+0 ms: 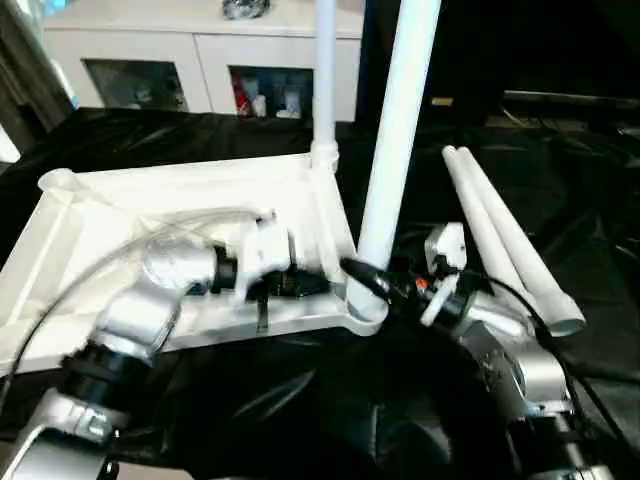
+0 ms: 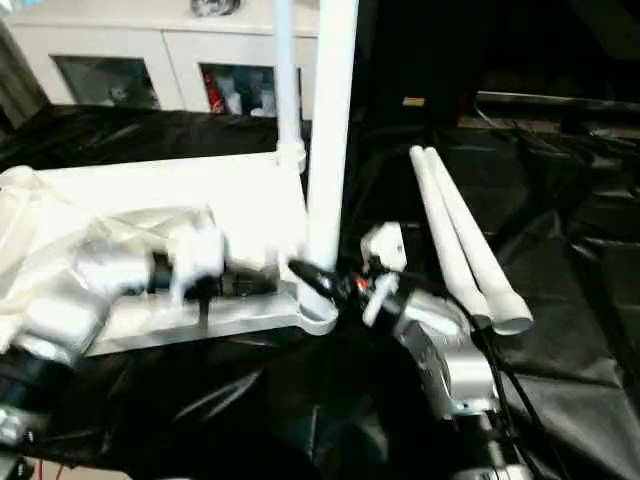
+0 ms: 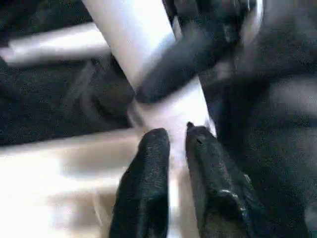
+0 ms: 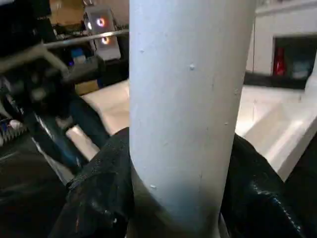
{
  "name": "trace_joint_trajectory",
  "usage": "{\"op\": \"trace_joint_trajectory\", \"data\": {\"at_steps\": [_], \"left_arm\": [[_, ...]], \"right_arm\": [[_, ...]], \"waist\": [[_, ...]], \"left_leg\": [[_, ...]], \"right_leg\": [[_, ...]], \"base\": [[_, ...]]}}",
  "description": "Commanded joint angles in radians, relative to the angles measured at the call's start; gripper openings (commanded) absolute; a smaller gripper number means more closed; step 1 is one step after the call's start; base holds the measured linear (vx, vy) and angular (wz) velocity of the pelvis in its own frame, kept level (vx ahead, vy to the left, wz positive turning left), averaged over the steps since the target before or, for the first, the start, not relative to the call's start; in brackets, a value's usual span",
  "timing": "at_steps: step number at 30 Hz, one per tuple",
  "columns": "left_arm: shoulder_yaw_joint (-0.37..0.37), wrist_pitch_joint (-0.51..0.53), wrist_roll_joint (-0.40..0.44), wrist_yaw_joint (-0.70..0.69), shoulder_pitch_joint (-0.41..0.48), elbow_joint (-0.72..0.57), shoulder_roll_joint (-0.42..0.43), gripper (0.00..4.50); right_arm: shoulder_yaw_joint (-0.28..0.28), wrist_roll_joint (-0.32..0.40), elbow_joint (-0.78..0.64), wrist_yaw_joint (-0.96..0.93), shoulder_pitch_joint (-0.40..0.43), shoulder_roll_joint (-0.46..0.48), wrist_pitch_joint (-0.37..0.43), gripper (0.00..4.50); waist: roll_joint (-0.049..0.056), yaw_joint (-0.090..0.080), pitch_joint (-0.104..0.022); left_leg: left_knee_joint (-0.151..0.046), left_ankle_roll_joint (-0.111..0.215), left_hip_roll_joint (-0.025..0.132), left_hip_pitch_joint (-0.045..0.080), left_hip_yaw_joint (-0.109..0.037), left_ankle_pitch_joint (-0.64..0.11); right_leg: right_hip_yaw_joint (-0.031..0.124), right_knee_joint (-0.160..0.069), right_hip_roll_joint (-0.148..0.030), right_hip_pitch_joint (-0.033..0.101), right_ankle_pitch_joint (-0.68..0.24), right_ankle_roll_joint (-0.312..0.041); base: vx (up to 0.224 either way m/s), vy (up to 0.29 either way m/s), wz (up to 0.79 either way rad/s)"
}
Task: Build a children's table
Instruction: Insert table leg to table base
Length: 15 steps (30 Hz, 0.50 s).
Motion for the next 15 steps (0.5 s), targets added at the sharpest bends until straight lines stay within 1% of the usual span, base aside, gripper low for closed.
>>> {"op": "trace_joint_trajectory", "data": {"at_steps": [1,2,3,4,5,6,7,8,9,10,11,12,13,15], "left_arm": [[0.090,0.135,-0.088,0.063,-0.041,-0.030,-0.031,0.97],[0.090,0.135,-0.088,0.063,-0.041,-0.030,-0.031,0.99],[0.105,0.150,-0.075,0.109,-0.064,-0.012,-0.041,0.99],[0.107,0.153,-0.072,0.116,-0.067,-0.009,-0.042,0.99],[0.119,0.154,-0.048,0.187,-0.099,0.017,-0.067,0.99],[0.128,0.158,-0.041,0.244,-0.127,0.028,-0.100,0.99],[0.129,0.171,-0.041,0.275,-0.145,0.026,-0.126,0.99],[0.130,0.179,-0.042,0.293,-0.156,0.025,-0.143,0.99],[0.130,0.195,-0.046,0.317,-0.171,0.017,-0.168,0.99],[0.125,0.208,-0.047,0.332,-0.180,0.009,-0.185,0.99],[0.125,0.208,-0.047,0.332,-0.180,0.009,-0.185,0.99],[0.113,0.216,-0.056,0.336,-0.192,-0.010,-0.212,0.99],[0.101,0.231,-0.080,0.332,-0.199,-0.044,-0.236,0.99],[0.090,0.263,-0.119,0.322,-0.205,-0.094,-0.261,0.99]], "right_arm": [[0.013,0.005,-0.053,-0.021,-0.028,0.000,0.030,1.89],[0.013,0.005,-0.053,-0.021,-0.028,0.000,0.030,1.89],[0.021,-0.004,-0.058,-0.028,-0.034,0.001,0.036,1.89],[0.022,-0.005,-0.059,-0.029,-0.035,0.001,0.036,1.89],[0.031,-0.025,-0.055,-0.046,-0.045,0.004,0.045,1.89],[0.041,-0.045,-0.045,-0.058,-0.054,0.006,0.048,1.89],[0.049,-0.061,-0.036,-0.066,-0.060,0.006,0.048,1.89],[0.054,-0.071,-0.030,-0.071,-0.064,0.006,0.048,1.89],[0.061,-0.084,-0.020,-0.077,-0.068,0.007,0.047,1.89],[0.066,-0.092,-0.014,-0.077,-0.070,0.006,0.045,1.89],[0.066,-0.092,-0.014,-0.077,-0.070,0.006,0.045,1.89],[0.073,-0.103,-0.003,-0.080,-0.072,0.007,0.042,1.89],[0.079,-0.112,0.003,-0.083,-0.073,0.004,0.038,1.89],[0.084,-0.119,0.009,-0.089,-0.075,0.000,0.038,1.89]], "waist": [[0.003,-0.001,-0.062],[0.004,0.002,-0.062],[0.004,0.002,-0.062],[0.001,0.000,-0.061],[-0.004,0.000,-0.061],[-0.003,0.001,-0.062],[-0.005,0.004,-0.064],[-0.005,0.004,-0.065],[-0.003,0.006,-0.067],[-0.006,0.007,-0.069],[-0.007,0.008,-0.068],[-0.005,0.008,-0.070],[-0.006,0.008,-0.073],[-0.007,0.009,-0.073]], "left_leg": [[-0.073,0.044,0.061,0.005,-0.021,-0.107],[-0.070,0.042,0.059,0.008,-0.020,-0.110],[-0.071,0.043,0.058,0.007,-0.022,-0.116],[-0.071,0.040,0.057,0.007,-0.021,-0.122],[-0.071,0.041,0.057,0.007,-0.021,-0.120],[-0.069,0.038,0.057,0.006,-0.022,-0.110],[-0.068,0.040,0.056,0.006,-0.022,-0.097],[-0.067,0.040,0.058,0.006,-0.021,-0.087],[-0.065,0.043,0.059,0.007,-0.021,-0.070],[-0.062,0.055,0.057,0.006,-0.020,-0.052],[-0.062,0.063,0.057,0.002,-0.022,-0.042],[-0.062,0.074,0.056,0.000,-0.022,-0.035],[-0.059,0.082,0.056,-0.001,-0.022,-0.019],[-0.057,0.096,0.056,-0.003,-0.022,-0.008]], "right_leg": [[0.055,-0.057,-0.077,0.063,-0.080,-0.265],[0.054,-0.062,-0.076,0.059,-0.099,-0.263],[0.054,-0.064,-0.076,0.059,-0.114,-0.258],[0.054,-0.066,-0.073,0.059,-0.137,-0.247],[0.054,-0.067,-0.073,0.059,-0.141,-0.241],[0.054,-0.068,-0.073,0.059,-0.146,-0.235],[0.054,-0.069,-0.075,0.060,-0.140,-0.232],[0.055,-0.066,-0.075,0.060,-0.128,-0.234],[0.055,-0.063,-0.074,0.059,-0.098,-0.242],[0.056,-0.057,-0.073,0.060,-0.055,-0.251],[0.055,-0.056,-0.073,0.062,-0.039,-0.251],[0.053,-0.054,-0.073,0.064,-0.023,-0.250],[0.052,-0.051,-0.075,0.065,0.004,-0.257],[0.052,-0.049,-0.077,0.067,0.025,-0.267]], "base": [[0.000,0.000,0.00],[0.000,0.000,0.00],[0.000,0.000,0.00],[0.000,0.000,0.00],[0.000,0.000,0.00],[0.000,0.000,0.00],[0.000,0.000,0.00],[0.000,0.000,0.00],[0.000,0.000,0.00],[0.000,0.000,0.00],[0.000,0.000,0.00],[0.000,0.000,0.00],[0.000,0.000,0.00],[0.000,0.000,0.00]]}}
